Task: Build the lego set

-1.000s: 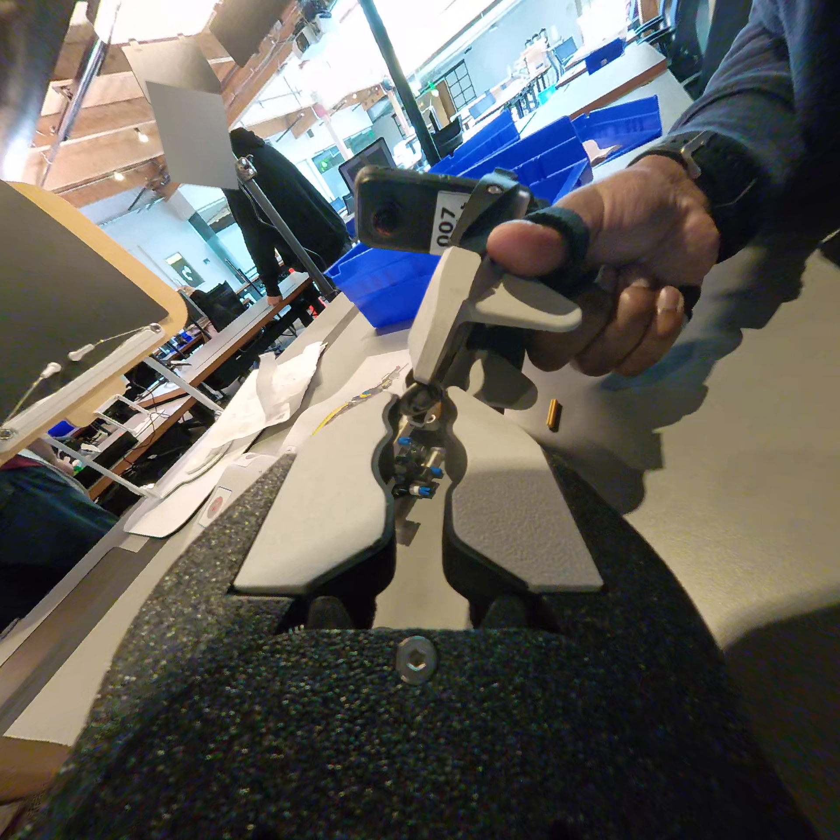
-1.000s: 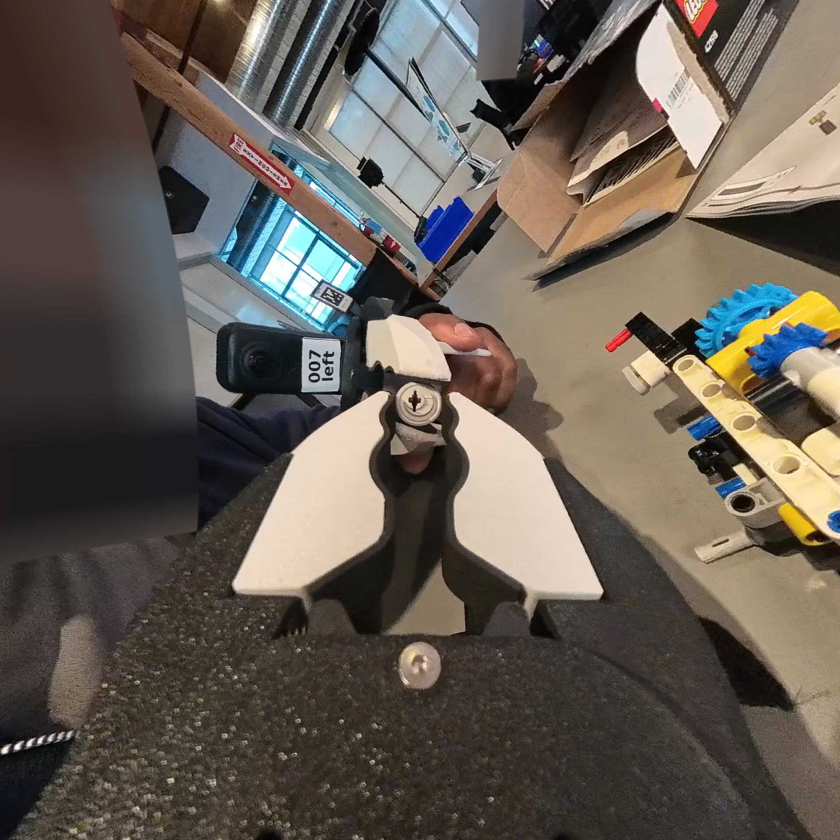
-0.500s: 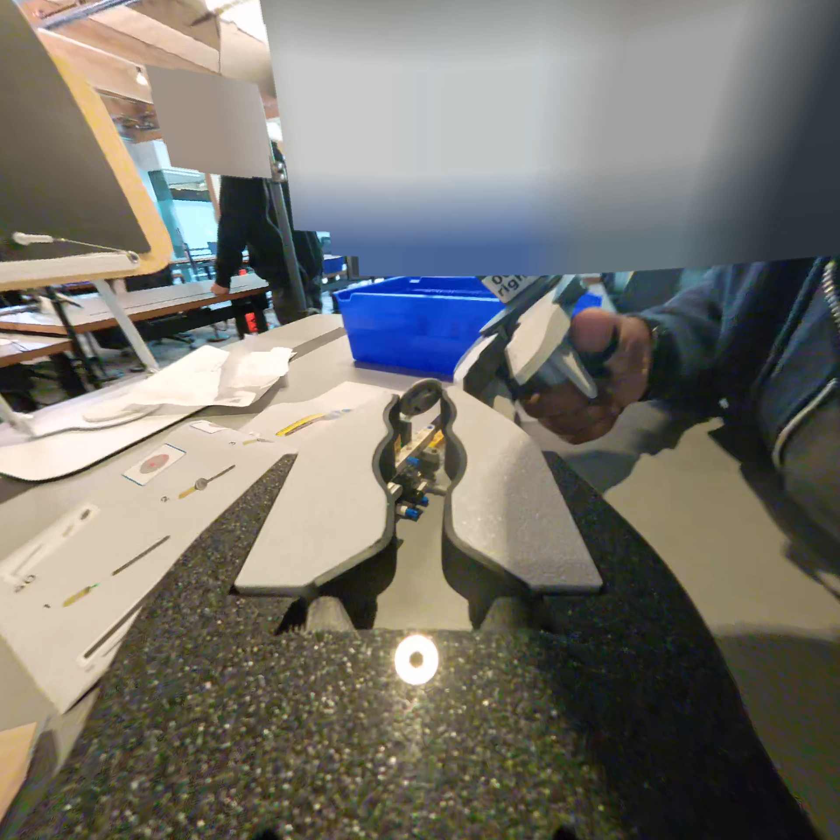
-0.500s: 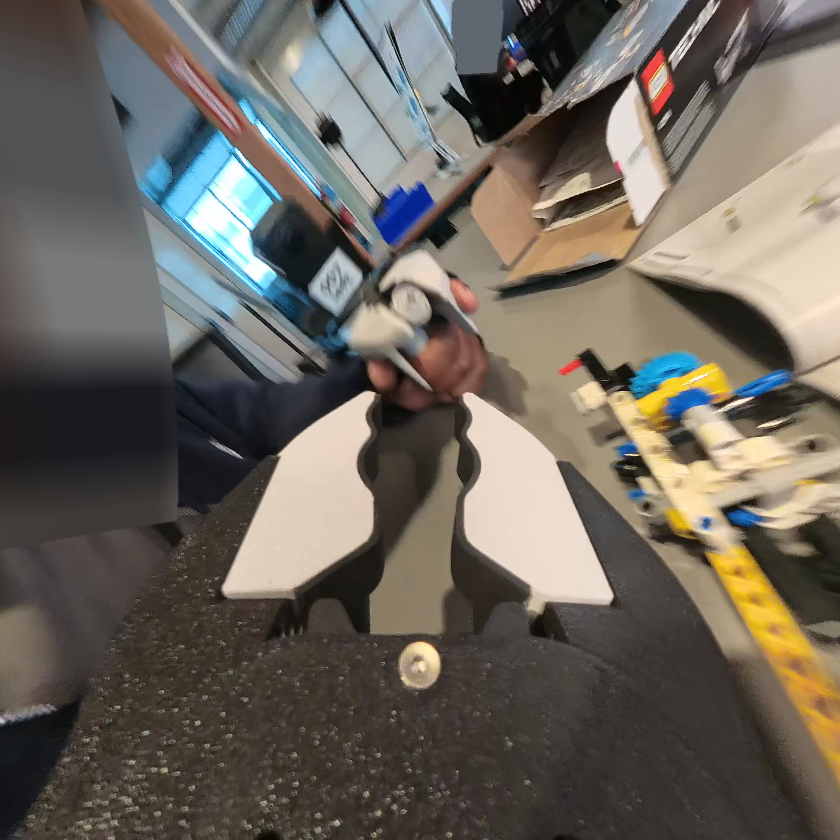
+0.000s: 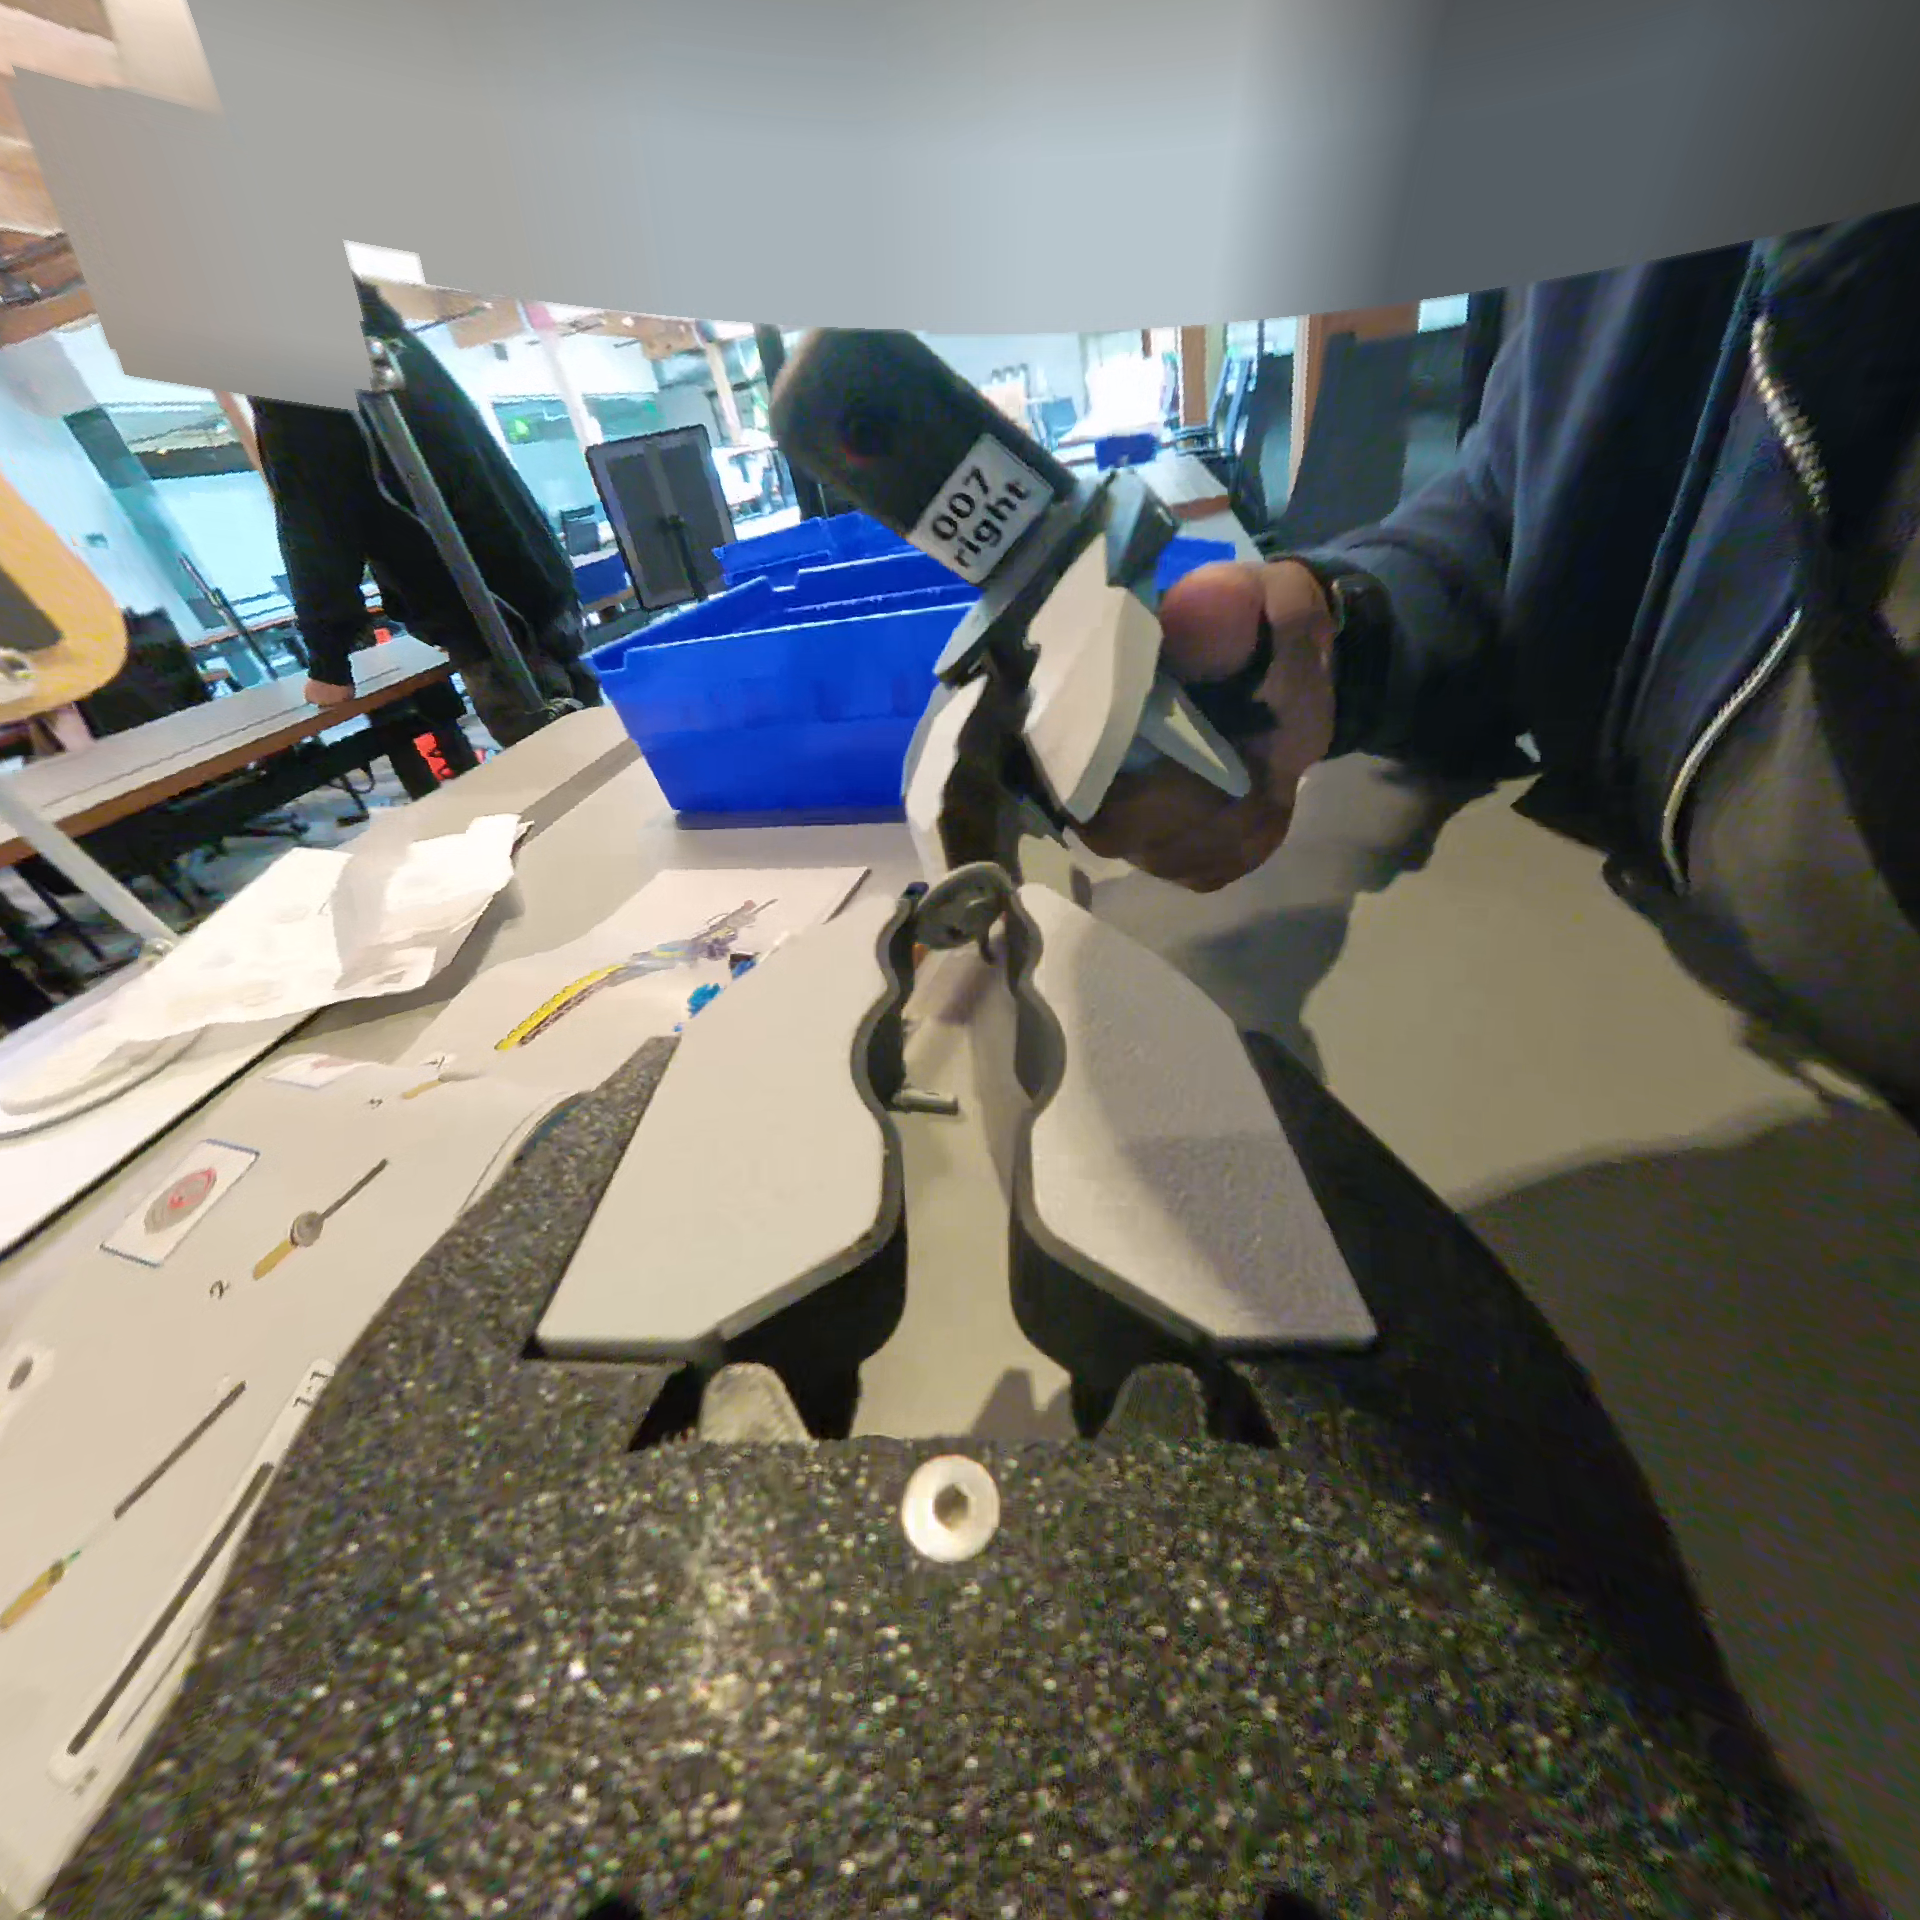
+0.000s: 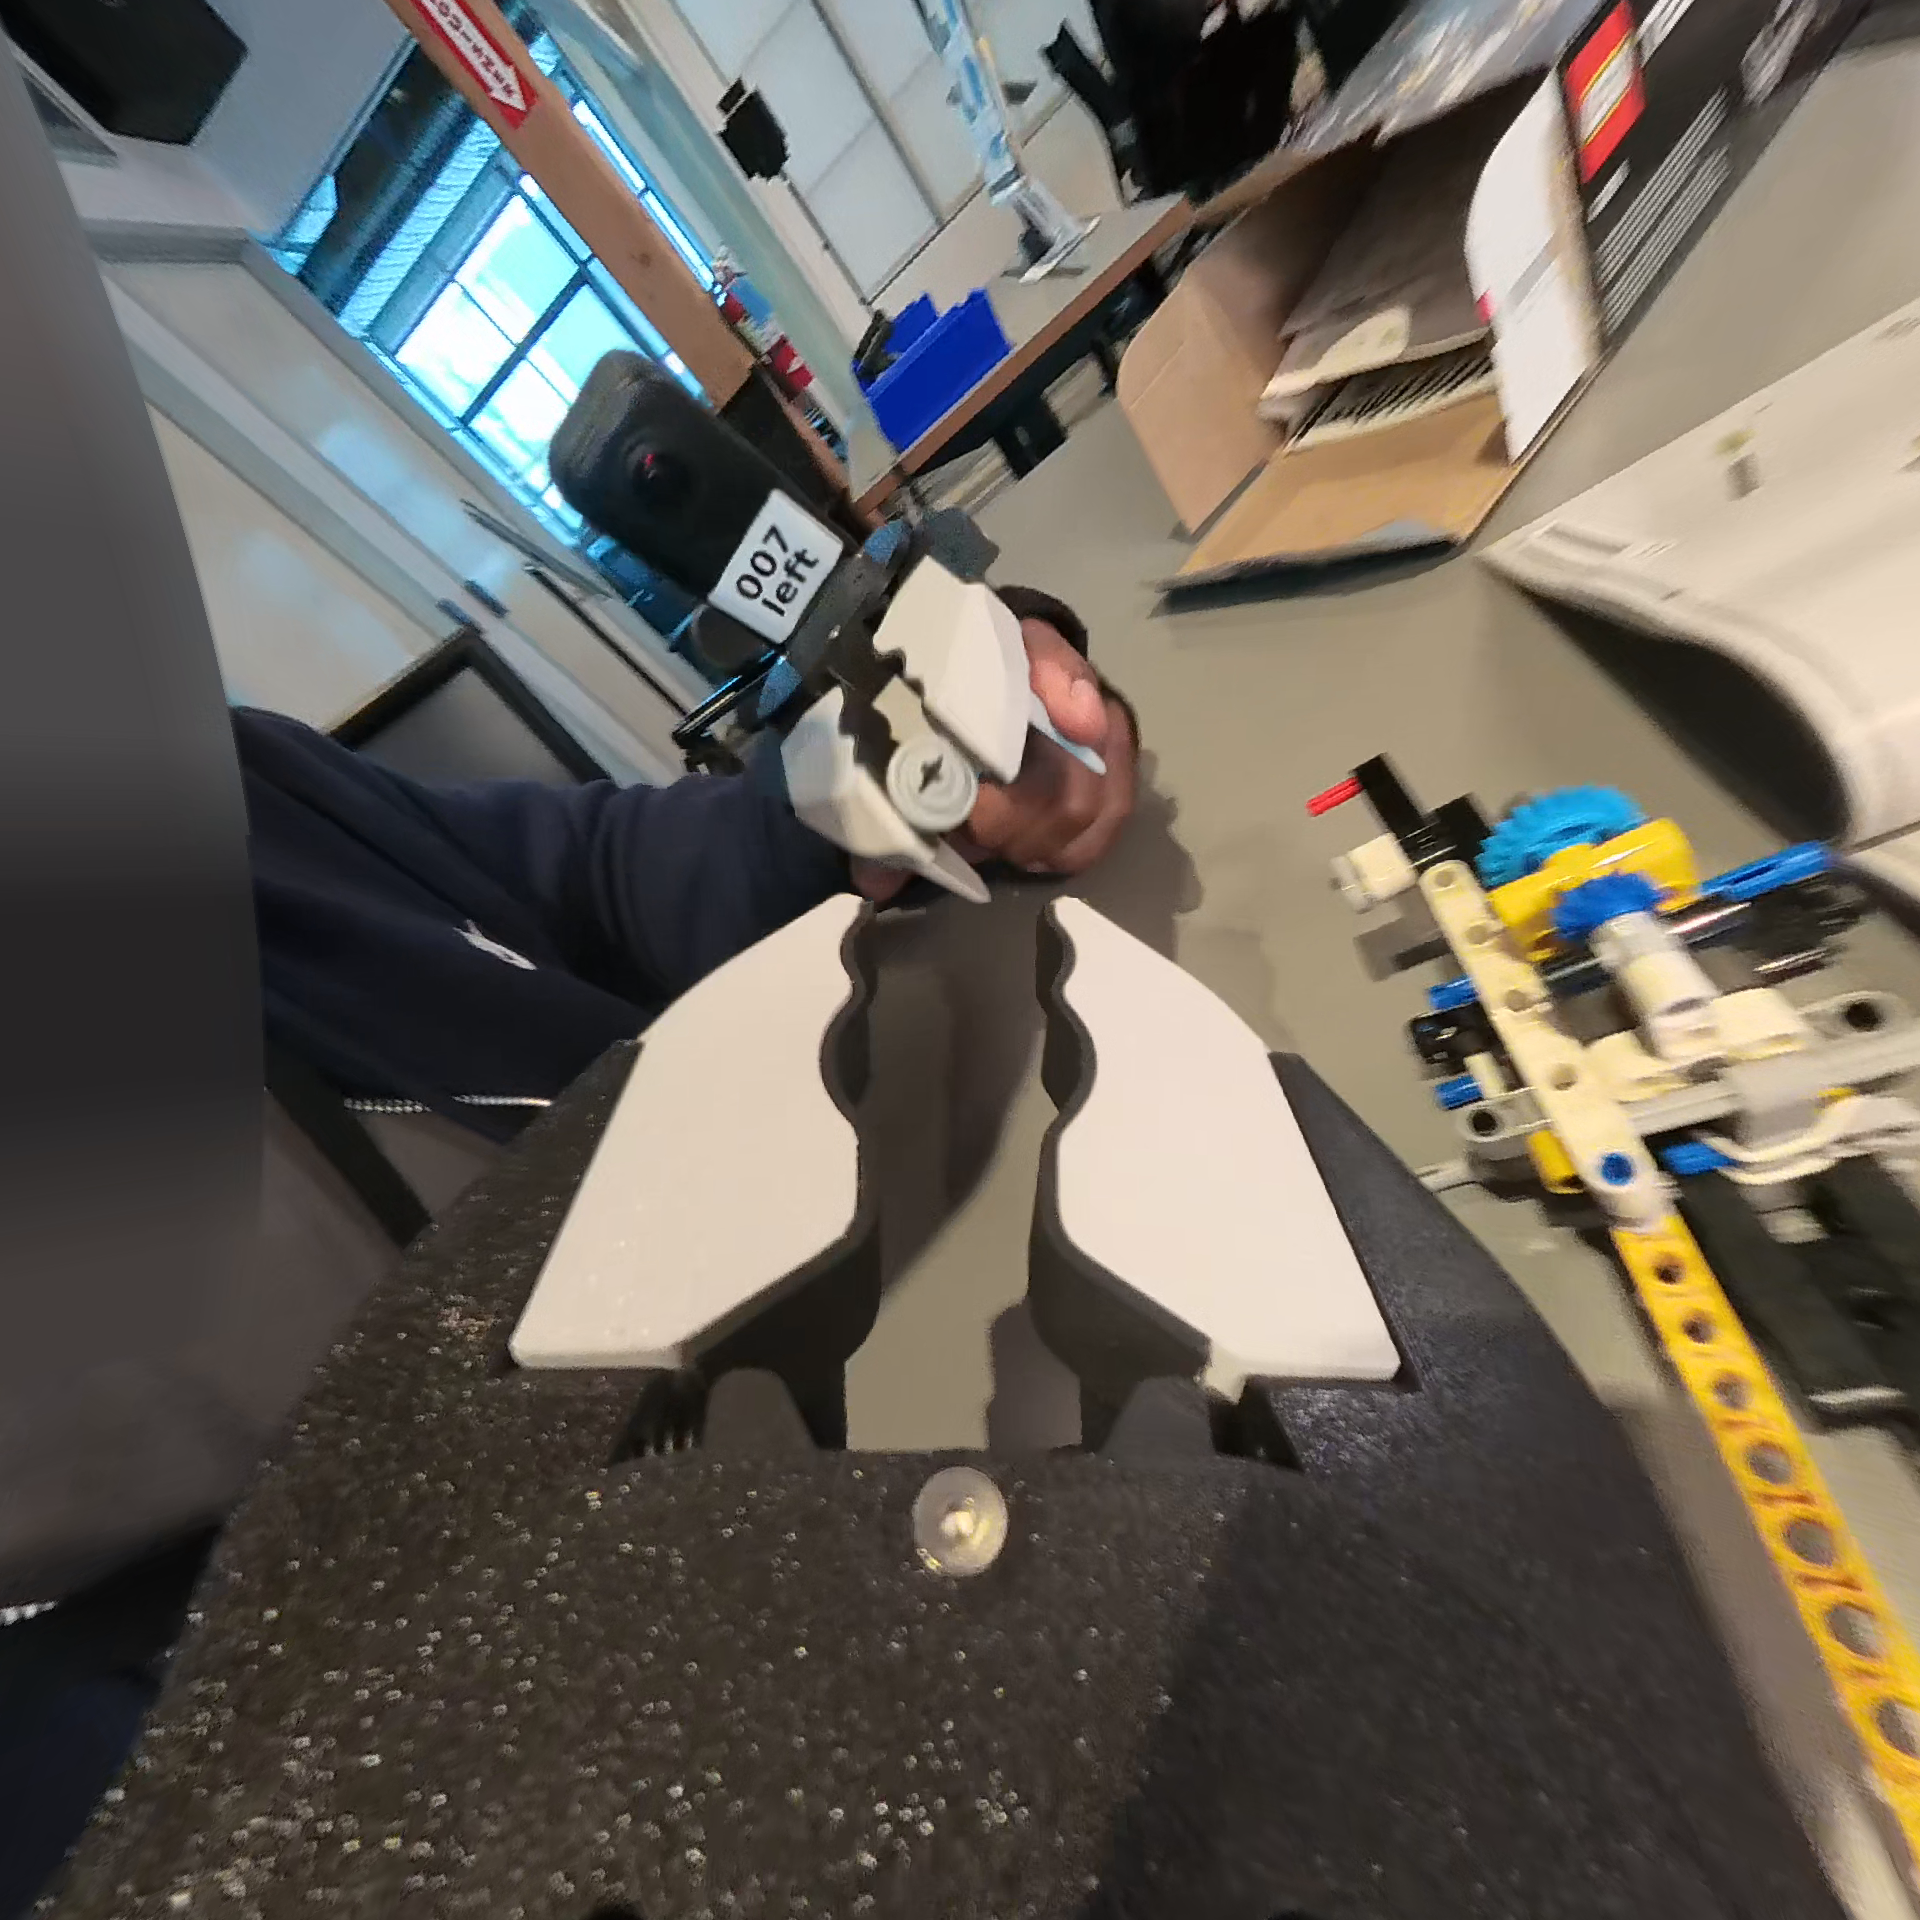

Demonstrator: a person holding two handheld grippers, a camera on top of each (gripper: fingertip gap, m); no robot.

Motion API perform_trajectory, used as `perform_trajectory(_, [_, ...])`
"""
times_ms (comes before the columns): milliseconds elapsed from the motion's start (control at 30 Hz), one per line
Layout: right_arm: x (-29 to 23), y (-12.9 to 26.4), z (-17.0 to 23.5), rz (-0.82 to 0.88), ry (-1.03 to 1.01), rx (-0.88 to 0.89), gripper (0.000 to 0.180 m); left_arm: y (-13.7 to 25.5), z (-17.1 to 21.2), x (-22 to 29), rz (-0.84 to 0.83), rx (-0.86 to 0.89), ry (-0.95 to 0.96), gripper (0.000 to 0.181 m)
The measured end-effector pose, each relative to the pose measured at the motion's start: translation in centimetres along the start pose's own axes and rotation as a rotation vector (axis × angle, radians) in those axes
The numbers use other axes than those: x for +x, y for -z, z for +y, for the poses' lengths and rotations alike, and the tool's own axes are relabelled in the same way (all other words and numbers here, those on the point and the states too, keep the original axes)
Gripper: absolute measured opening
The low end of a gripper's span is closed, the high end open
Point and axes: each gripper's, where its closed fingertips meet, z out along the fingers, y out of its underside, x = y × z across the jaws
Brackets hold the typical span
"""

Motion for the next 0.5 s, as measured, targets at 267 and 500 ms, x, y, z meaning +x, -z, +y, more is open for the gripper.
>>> perform_trajectory(267, [-0.9, -0.9, 1.1, -0.066, -0.099, -0.041, 0.032, -0.8, 0.3, 1.4, -0.036, -0.058, -0.251, 0.016])
perform_trajectory(500, [-1.3, -1.3, 2.2, -0.093, -0.126, -0.089, 0.031, -1.6, 1.1, 2.5, -0.049, -0.131, -0.451, 0.016])
